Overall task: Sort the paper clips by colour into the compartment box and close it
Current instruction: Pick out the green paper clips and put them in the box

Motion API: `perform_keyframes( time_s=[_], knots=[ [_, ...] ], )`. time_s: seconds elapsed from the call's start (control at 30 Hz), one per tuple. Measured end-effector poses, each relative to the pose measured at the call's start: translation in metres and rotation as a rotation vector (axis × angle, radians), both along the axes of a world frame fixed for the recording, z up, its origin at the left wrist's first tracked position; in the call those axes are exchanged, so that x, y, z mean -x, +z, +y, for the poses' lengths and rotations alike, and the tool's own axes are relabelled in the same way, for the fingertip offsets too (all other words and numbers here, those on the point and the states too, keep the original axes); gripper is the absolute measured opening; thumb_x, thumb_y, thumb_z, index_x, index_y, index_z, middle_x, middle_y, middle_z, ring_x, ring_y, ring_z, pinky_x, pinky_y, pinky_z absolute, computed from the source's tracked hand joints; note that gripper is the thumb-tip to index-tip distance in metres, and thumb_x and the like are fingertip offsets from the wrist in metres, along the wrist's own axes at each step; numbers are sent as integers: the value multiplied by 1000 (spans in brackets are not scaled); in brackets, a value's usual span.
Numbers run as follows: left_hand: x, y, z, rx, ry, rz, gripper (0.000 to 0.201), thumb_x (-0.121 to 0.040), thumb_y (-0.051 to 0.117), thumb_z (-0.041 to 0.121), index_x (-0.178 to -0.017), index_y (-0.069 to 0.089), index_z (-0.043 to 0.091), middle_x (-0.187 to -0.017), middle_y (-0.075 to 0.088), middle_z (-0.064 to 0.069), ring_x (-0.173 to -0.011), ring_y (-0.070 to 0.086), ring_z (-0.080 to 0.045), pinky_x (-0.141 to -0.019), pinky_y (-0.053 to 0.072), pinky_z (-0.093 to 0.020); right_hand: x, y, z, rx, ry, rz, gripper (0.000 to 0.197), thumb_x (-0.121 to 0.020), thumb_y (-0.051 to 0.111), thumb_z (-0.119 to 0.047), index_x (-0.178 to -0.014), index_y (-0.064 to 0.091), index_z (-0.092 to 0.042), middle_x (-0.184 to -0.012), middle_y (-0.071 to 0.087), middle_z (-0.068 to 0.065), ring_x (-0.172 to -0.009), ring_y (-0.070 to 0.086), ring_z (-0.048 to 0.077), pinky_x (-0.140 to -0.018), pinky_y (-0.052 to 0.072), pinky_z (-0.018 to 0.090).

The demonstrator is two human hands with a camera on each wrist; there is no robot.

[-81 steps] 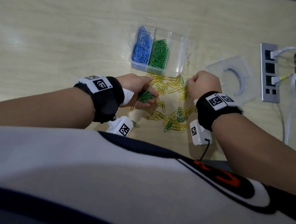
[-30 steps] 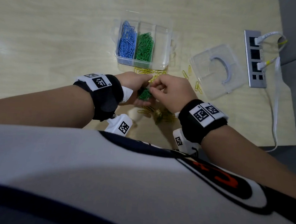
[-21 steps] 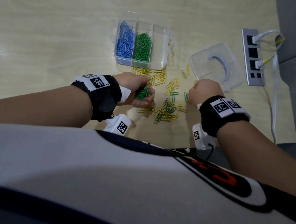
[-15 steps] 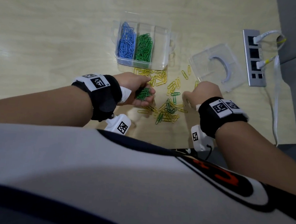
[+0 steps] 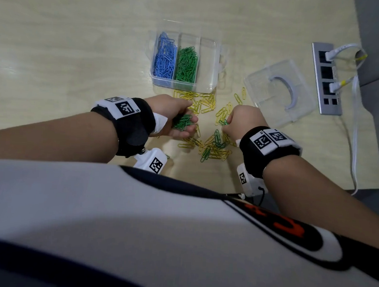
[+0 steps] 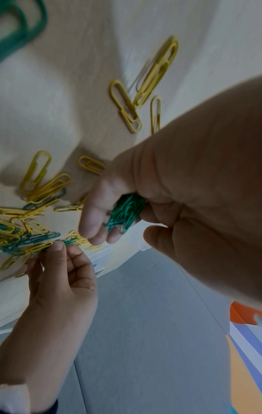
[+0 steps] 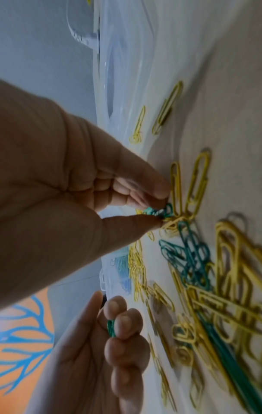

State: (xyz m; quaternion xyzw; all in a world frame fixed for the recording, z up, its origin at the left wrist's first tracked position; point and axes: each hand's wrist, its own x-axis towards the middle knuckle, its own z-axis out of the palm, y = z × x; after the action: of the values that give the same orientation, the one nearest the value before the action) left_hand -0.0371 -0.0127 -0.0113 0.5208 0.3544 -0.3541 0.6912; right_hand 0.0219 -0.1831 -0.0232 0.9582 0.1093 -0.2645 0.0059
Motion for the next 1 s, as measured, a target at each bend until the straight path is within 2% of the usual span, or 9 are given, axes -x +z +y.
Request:
perform_keyframes(
  time_s=[0.13,0.4,0.53,0.63,0.7,0.77,0.83,0.9,1.0],
  knots=[
    [0,1,3,1,-1,-1,44,-102,33,37,-76,54,9,-58,56,-5,-79,56,-24,-57,53,-22,-2,-2,-2,-31,-7,-4,16,-86,60,-18,-94,67,-6,-94,68,10,-87,63,26,-69,47,26],
    [0,0,4,4,8,22,43,-102,33,37,-76,54,9,-59,55,-5,-91,57,-28,-55,54,-21,-2,0,-6,-94,-14,28,21,-86,57,-18,-96,68,-3,-96,68,13,-91,62,28,-76,52,32],
    [-1,-3,3,-11,-8,32,45,-102,32,38,-79,55,8,-60,56,-6,-89,57,-26,-58,54,-23,4,13,2,-300,-57,-34,6,-83,58,-18,-85,63,-15,-85,64,2,-80,59,19,-68,44,26],
    [-2,-4,2,-21,-2,16,40,-101,34,39,-90,56,7,-77,58,-10,-78,58,-23,-68,55,-29,21,26,24,-517,35,2,4,-80,64,-20,-79,61,-23,-75,61,-8,-71,57,9,-64,45,24],
    [-2,-6,4,-19,51,-2,30,-100,41,33,-104,54,6,-97,59,-15,-83,61,-27,-77,56,-39,29,31,38,-567,121,45,6,-78,66,-19,-77,62,-24,-72,61,-9,-70,57,8,-69,49,25],
    [-3,-7,7,-11,73,-14,29,-99,44,25,-116,54,4,-111,60,-17,-90,62,-31,-73,58,-45,32,32,46,-536,196,77,3,-80,66,-23,-81,64,-25,-74,63,-10,-72,56,8,-71,47,24],
    [-2,-7,10,18,64,-1,34,-100,42,31,-114,56,4,-104,63,-16,-87,63,-29,-68,59,-39,29,31,44,-552,169,77,2,-82,63,-25,-82,65,-24,-76,64,-9,-73,57,9,-71,47,25],
    [0,-6,11,38,12,33,43,-101,33,39,-94,58,5,-79,59,-13,-83,61,-26,-68,55,-31,21,28,35,-495,129,23,8,-84,57,-24,-80,62,-20,-77,64,-5,-75,59,14,-70,49,29],
    [3,-7,13,27,-29,38,48,-102,27,40,-80,55,8,-65,54,-9,-93,63,-30,-67,53,-26,5,24,18,-103,172,7,12,-87,50,-18,-80,57,-10,-83,61,4,-78,56,22,-68,46,32]
  ],
)
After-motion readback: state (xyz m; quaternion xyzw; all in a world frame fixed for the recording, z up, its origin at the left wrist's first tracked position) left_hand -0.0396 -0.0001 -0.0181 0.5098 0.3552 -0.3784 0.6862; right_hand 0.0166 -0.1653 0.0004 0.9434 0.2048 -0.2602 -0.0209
